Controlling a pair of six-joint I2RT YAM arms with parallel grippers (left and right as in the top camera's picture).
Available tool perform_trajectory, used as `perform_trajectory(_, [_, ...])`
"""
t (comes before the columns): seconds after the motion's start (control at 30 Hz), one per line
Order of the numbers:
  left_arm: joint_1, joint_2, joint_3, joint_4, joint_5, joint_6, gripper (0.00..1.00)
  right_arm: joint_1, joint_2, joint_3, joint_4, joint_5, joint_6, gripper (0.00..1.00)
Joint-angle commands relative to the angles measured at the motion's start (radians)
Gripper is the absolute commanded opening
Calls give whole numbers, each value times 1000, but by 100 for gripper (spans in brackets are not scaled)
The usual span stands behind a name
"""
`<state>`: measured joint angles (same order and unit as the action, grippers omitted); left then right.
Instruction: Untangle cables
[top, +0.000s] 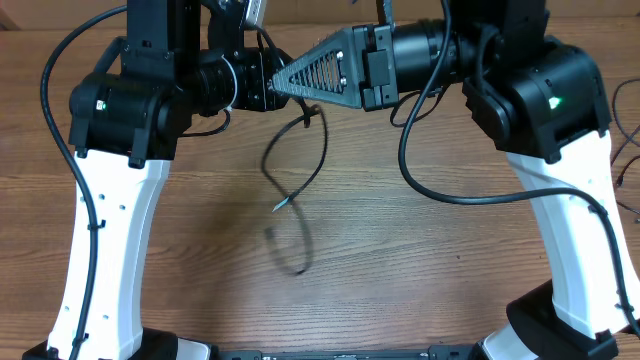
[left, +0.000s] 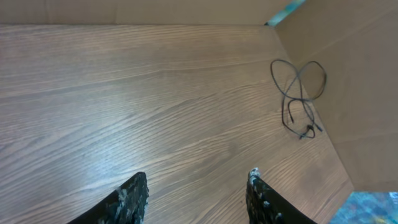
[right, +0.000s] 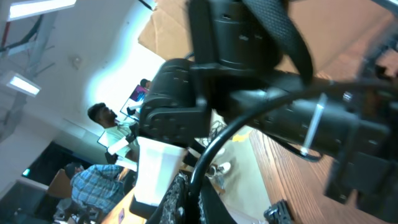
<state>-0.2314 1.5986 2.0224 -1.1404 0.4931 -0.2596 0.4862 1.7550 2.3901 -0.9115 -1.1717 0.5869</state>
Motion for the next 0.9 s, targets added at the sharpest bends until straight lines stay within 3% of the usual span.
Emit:
perform_trajectory(0.0, [2,35,7,-12,-33,-9,51,2,-81,26,55,-28,82,4])
perform_trajectory(0.33, [2,110,7,-71,-35,29,50,-54,-155,26,223,-49,242,4])
perform_trajectory(0.53, [4,114,7,-115,-236,31,50,-125,-174,26,299,-85,314,4])
perform_trajectory(0.67, [4,114,7,-143,-358,31,50,-182,-175,26,468,-137,455,4])
perform_trajectory(0.87, [11,114,7,-145,-388,19,47,-282,-175,26,720,-210,651,4])
